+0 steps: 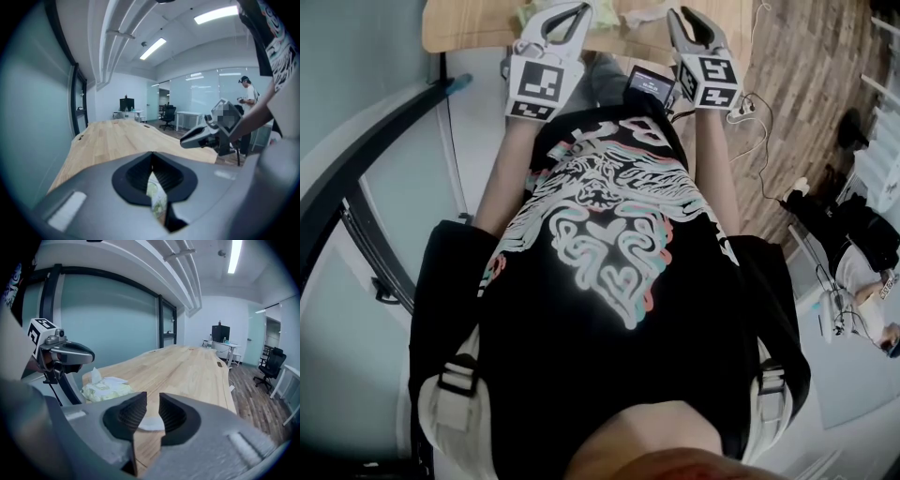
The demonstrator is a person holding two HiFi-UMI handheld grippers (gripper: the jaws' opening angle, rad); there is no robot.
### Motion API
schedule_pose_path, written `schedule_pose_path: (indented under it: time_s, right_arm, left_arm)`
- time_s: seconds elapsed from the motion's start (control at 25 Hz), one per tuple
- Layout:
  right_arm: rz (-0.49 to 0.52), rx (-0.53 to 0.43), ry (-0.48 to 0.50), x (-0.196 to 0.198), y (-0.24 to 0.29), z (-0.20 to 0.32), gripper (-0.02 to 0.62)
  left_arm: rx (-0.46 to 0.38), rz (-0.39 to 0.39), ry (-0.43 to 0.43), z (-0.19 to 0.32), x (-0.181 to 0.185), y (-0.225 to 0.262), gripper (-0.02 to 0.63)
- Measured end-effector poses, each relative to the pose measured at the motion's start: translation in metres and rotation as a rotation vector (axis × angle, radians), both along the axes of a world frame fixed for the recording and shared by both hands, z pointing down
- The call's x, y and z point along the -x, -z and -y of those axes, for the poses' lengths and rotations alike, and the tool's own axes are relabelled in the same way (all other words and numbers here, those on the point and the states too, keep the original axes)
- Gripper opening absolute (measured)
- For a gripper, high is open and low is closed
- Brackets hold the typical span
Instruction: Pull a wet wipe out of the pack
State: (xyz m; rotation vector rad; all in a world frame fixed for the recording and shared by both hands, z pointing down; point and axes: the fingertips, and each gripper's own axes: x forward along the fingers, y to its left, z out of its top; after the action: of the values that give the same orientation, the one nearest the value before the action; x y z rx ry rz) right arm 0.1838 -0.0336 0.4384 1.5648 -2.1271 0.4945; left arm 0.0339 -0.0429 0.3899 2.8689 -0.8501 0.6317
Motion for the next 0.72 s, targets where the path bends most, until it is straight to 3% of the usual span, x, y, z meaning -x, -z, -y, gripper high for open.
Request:
schedule_pose_path:
  time_s: [0.08, 0.16, 0.72]
  right_arm:
    - [-0.004, -0.015, -0.012, -0.001, 0.007, -0.006, 0.07]
    - [-0.012, -0.032, -0.022, -0.001, 0.016, -0.011, 0.002]
    - [-0.015, -0.085, 0.02, 0.025, 0.056, -0.037, -0.002]
  left_arm:
    - [-0.015, 0.0, -0.014, -0.005, -0.003, 0.006, -0.011]
    - [-0.032, -0.003, -0.027, -0.01, -0.006, 0.014, -0.011]
    - [-0.099, -0.049, 0.011, -0.013, 0.002, 0.055, -0.011]
